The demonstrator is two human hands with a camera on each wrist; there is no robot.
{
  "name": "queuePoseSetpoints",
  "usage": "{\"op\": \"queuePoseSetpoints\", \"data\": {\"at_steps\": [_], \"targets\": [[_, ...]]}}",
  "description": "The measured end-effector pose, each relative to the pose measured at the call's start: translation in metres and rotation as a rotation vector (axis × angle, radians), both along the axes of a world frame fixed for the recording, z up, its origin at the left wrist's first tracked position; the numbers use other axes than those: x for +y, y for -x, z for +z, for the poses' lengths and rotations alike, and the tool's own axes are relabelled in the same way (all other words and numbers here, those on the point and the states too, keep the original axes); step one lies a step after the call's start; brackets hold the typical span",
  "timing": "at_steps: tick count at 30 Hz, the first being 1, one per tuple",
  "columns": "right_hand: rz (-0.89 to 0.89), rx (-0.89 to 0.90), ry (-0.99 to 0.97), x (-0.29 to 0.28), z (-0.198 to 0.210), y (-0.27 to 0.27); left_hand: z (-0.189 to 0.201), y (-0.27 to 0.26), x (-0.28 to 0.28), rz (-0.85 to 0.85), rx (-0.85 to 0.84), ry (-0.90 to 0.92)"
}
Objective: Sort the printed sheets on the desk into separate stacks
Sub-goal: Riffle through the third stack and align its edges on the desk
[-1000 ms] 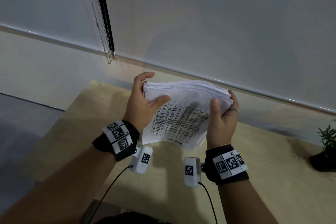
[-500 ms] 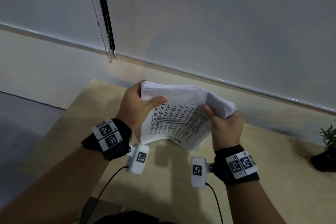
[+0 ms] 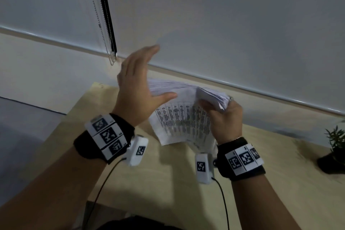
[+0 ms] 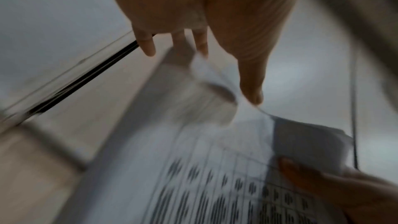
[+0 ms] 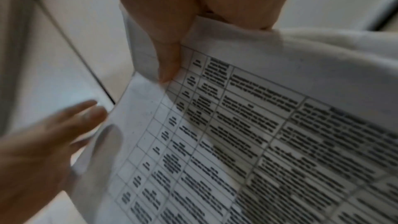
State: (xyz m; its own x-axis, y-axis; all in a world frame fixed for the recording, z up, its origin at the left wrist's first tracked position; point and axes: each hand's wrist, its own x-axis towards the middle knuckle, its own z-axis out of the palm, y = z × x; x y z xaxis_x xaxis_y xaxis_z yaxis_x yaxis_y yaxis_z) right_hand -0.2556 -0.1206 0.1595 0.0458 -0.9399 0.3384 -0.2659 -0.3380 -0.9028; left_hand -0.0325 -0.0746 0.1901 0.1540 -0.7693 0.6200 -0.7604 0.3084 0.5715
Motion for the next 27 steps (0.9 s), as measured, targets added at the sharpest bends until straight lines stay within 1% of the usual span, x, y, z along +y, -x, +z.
{"op": "queuePoseSetpoints", "data": {"at_steps": [1, 2, 3, 4, 5, 6, 7, 8, 10, 11, 12, 13, 14, 16, 17, 18, 19, 20, 22, 23, 24, 25, 26, 27], "targets": [[0.032, 0.082, 0.053, -0.001, 0.009, -0.005, 0.014, 0.003, -0.002, 0.013, -0.189, -0.045], [0.056, 0.160, 0.098, -0.002, 0.017, -0.011, 0.023, 0.005, -0.006, 0.005, -0.337, -0.129], [0.083, 0.217, 0.134, -0.004, 0.024, -0.017, 0.028, 0.009, -0.010, -0.021, -0.420, -0.217], [0.094, 0.249, 0.160, -0.006, 0.029, -0.022, 0.030, 0.012, -0.013, -0.060, -0.425, -0.266], [0.095, 0.243, 0.170, -0.009, 0.031, -0.026, 0.029, 0.012, -0.015, -0.088, -0.378, -0.294], [0.051, 0.218, 0.160, -0.010, 0.029, -0.028, 0.026, 0.011, -0.016, -0.095, -0.300, -0.304], [-0.039, 0.201, 0.151, -0.011, 0.025, -0.028, 0.021, 0.007, -0.016, -0.074, -0.215, -0.293], [-0.173, 0.238, 0.129, -0.011, 0.015, -0.026, 0.015, 0.001, -0.016, -0.046, -0.100, -0.271], [-0.447, 0.379, -0.018, -0.006, -0.010, -0.015, 0.003, -0.016, -0.016, 0.028, 0.178, -0.211], [-0.549, 0.398, -0.122, -0.002, -0.022, -0.010, -0.003, -0.025, -0.015, 0.073, 0.295, -0.181], [-0.608, 0.361, -0.218, 0.001, -0.036, -0.005, -0.012, -0.032, -0.013, 0.126, 0.391, -0.175], [-0.624, 0.266, -0.314, 0.002, -0.047, 0.000, -0.021, -0.037, -0.011, 0.166, 0.487, -0.187], [-0.605, 0.103, -0.419, 0.000, -0.055, 0.002, -0.029, -0.040, -0.009, 0.176, 0.602, -0.201], [-0.490, -0.370, -0.628, -0.003, -0.061, 0.003, -0.043, -0.041, -0.004, 0.124, 0.883, -0.237], [-0.397, -0.603, -0.693, -0.004, -0.061, 0.003, -0.048, -0.039, -0.003, 0.087, 1.013, -0.269], [-0.284, -0.791, -0.716, -0.005, -0.059, 0.003, -0.056, -0.037, -0.002, 0.058, 1.115, -0.311], [-0.200, -0.898, -0.690, -0.005, -0.056, 0.001, -0.066, -0.036, -0.002, 0.032, 1.196, -0.360], [-0.160, -0.944, -0.638, -0.005, -0.052, 0.000, -0.076, -0.035, 0.000, -0.004, 1.276, -0.410], [-0.165, -0.921, -0.502, -0.004, -0.042, -0.001, -0.101, -0.036, 0.005, -0.129, 1.438, -0.552], [-0.168, -0.892, -0.428, -0.003, -0.037, 0.000, -0.110, -0.034, 0.008, -0.171, 1.467, -0.628], [-0.165, -0.851, -0.361, -0.001, -0.032, 0.000, -0.117, -0.033, 0.011, -0.150, 1.415, -0.681], [-0.150, -0.799, -0.299, 0.000, -0.028, 0.002, -0.119, -0.030, 0.013, -0.068, 1.291, -0.716], [-0.133, -0.729, -0.246, 0.002, -0.025, 0.005, -0.121, -0.027, 0.012, 0.069, 1.138, -0.726], [-0.119, -0.650, -0.198, 0.004, -0.021, 0.008, -0.117, -0.025, 0.010, 0.195, 0.982, -0.690]]}}
